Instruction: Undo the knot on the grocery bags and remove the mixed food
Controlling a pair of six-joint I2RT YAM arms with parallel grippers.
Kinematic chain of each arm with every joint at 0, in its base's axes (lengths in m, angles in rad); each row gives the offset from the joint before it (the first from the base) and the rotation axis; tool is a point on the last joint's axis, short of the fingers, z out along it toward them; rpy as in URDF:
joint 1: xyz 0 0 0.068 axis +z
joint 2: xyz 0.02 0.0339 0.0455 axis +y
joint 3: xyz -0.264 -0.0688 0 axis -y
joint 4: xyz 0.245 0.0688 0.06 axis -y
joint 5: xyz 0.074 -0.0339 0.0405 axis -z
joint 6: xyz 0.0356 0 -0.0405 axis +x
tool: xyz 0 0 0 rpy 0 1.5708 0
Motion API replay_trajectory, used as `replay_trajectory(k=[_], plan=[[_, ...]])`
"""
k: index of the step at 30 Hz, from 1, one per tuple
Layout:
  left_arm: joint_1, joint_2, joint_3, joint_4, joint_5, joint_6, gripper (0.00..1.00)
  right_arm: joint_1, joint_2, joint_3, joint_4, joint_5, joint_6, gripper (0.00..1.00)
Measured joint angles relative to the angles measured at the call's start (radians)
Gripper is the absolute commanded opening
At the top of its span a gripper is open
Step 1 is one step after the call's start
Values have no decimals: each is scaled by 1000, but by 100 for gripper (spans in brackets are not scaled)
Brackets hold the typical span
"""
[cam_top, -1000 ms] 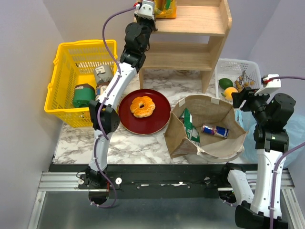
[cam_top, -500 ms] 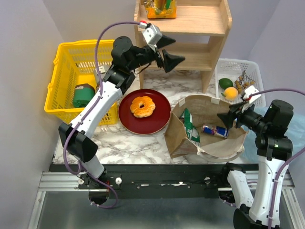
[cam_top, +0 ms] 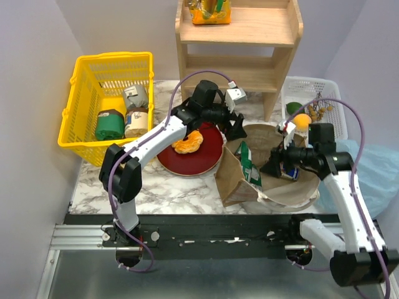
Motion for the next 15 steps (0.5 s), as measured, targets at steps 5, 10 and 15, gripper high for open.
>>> replay_trajectory(k=[5, 10, 15], plan=[[31, -48, -28, 12, -42, -58, 99, 37, 196, -32, 167, 59, 319, 81], [49, -148, -27, 32, -66, -85, 99, 43, 327, -34, 277, 40, 521, 86], [47, -240, -27, 35, -84, -68, 99, 77, 418, 14, 336, 6, 607, 86]])
